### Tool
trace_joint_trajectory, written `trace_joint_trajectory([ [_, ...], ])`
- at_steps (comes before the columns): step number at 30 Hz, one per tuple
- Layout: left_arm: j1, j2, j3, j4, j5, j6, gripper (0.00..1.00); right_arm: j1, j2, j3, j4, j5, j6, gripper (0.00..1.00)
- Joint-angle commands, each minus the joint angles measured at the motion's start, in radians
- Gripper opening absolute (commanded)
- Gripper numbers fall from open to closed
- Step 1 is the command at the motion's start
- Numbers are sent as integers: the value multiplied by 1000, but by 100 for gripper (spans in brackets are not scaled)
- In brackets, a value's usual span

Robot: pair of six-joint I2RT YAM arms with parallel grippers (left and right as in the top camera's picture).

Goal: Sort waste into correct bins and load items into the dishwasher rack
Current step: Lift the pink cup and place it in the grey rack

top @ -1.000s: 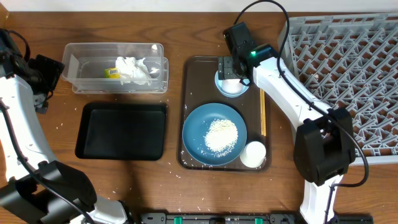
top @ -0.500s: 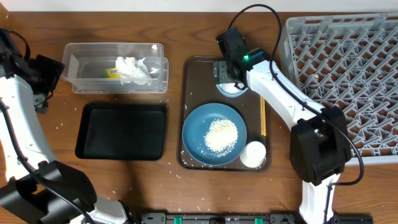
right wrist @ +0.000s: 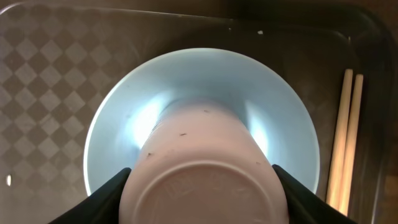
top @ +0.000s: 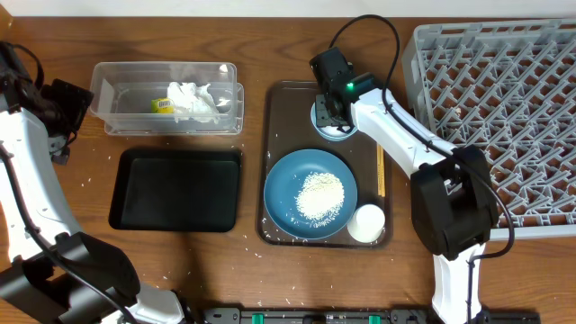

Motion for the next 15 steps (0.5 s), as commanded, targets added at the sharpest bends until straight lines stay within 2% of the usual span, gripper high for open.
trace_joint_trajectory([
  [1,4,6,-2,-4,-5,10,91,1,-41,5,-7,18,4,53],
  [8,4,6,-2,-4,-5,10,91,-32,-190,5,-7,79,-19,55],
  [15,4,6,-2,-4,-5,10,91,-190,-380,5,-8,173,-54,52],
])
